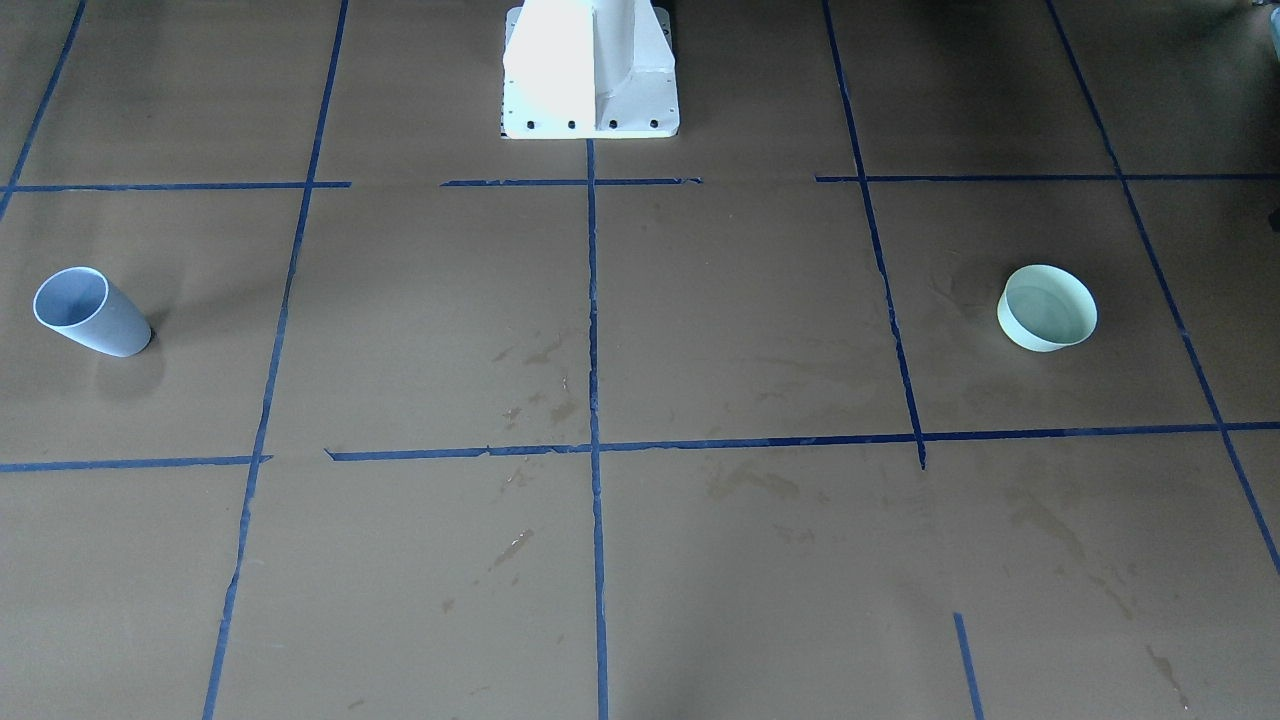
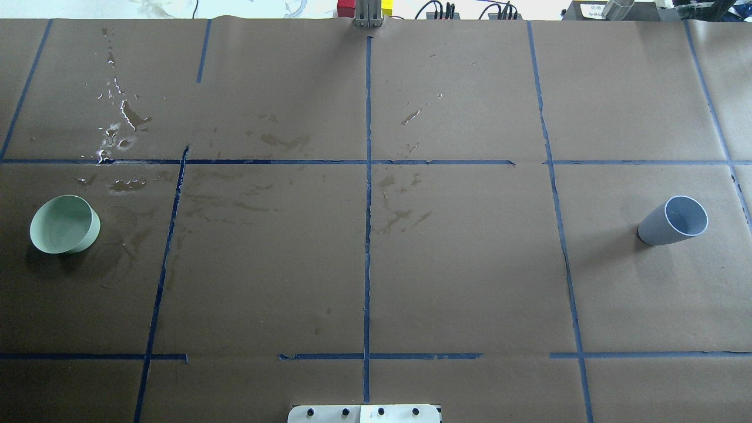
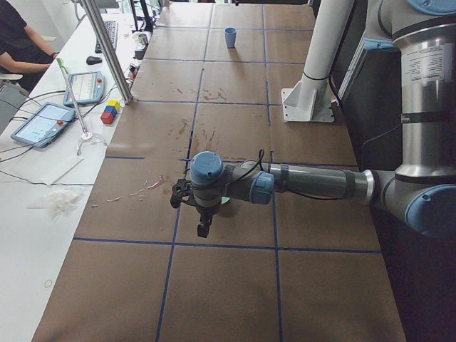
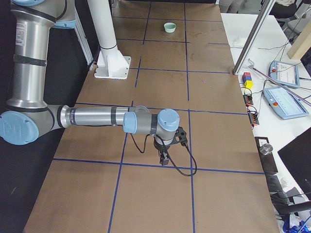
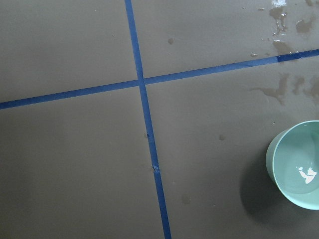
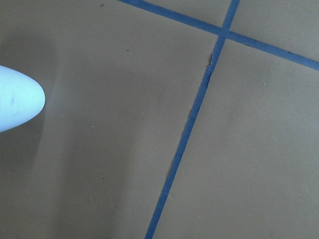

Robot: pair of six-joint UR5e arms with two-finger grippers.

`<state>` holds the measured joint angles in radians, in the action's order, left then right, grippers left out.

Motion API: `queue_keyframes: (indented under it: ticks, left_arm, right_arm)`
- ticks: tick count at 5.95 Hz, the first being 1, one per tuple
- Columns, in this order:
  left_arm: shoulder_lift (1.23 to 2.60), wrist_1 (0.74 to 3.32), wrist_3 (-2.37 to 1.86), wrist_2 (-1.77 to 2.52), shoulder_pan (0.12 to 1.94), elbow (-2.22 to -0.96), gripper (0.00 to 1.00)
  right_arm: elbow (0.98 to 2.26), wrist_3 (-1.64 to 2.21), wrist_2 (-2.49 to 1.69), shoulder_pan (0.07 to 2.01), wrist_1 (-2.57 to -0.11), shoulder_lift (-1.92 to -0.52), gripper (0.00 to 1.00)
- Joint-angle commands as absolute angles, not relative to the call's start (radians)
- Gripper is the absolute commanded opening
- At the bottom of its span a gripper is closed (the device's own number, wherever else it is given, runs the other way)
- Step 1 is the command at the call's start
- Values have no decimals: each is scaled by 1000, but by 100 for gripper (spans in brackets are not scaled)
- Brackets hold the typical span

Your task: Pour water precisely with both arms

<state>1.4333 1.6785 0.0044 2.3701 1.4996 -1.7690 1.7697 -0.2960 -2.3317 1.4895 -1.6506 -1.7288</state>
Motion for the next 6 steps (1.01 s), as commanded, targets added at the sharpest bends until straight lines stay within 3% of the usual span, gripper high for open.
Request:
queue_keyframes:
  ticks: [1,6]
  left_arm:
    - [1430,1678,5,2370,1499,-1775,100]
    - [1433,1678,5,2372,1499,-1776,100]
  right_arm:
    - [1770,-296,-2332,1489,-1651,-1729,100]
    - [1772,-304,-2333,1489,-1651,-1729,100]
